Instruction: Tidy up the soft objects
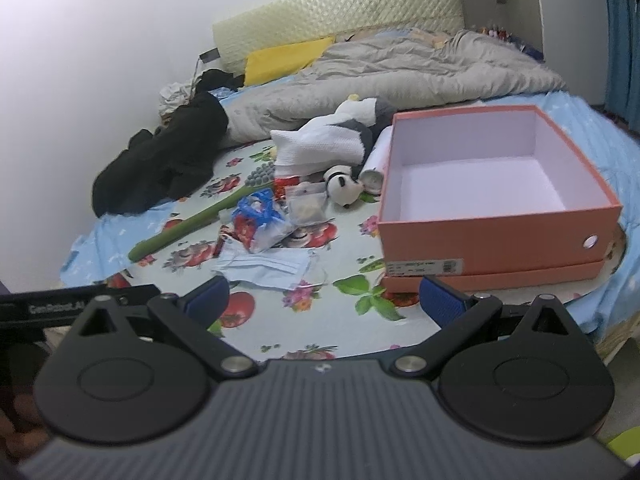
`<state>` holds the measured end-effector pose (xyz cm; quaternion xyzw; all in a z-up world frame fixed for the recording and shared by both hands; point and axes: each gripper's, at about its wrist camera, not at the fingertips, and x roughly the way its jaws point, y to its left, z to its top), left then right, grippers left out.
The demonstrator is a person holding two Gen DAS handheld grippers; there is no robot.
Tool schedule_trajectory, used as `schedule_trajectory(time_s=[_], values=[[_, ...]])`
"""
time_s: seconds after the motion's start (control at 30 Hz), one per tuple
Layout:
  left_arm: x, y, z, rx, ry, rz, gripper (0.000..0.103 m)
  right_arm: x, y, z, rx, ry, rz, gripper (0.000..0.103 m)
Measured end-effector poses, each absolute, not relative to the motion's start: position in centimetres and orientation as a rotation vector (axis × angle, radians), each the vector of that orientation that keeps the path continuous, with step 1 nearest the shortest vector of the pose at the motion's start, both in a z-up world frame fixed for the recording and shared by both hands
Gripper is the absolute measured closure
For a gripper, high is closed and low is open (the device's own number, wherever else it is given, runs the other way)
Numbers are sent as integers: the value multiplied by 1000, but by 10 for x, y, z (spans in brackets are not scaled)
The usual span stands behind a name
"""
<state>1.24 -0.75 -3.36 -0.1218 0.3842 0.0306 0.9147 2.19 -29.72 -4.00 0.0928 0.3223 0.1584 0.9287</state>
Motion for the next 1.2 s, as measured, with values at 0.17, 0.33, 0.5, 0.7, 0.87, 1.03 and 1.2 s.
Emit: schedule_trajectory(time_s=[0.17,0.33,0.5,0.7,0.87,1.03,1.2], values=[[15,-4,-36,-283,779,89,0,26,-296,-40,205,657,355,0],[20,1,-43,-276,800,126,0,34,-292,-45,223,663,357,0],[29,16,-53,-295,807,141,0,48,-278,-50,222,694,368,0],[46,30,-64,-301,828,170,0,68,-260,-56,193,713,391,0],[67,39,-79,-311,846,172,0,93,-250,-60,182,715,397,0],[95,49,-102,-361,865,172,0,119,-233,-63,156,705,434,0],[124,61,-127,-431,884,171,0,154,-214,-78,124,733,447,31]])
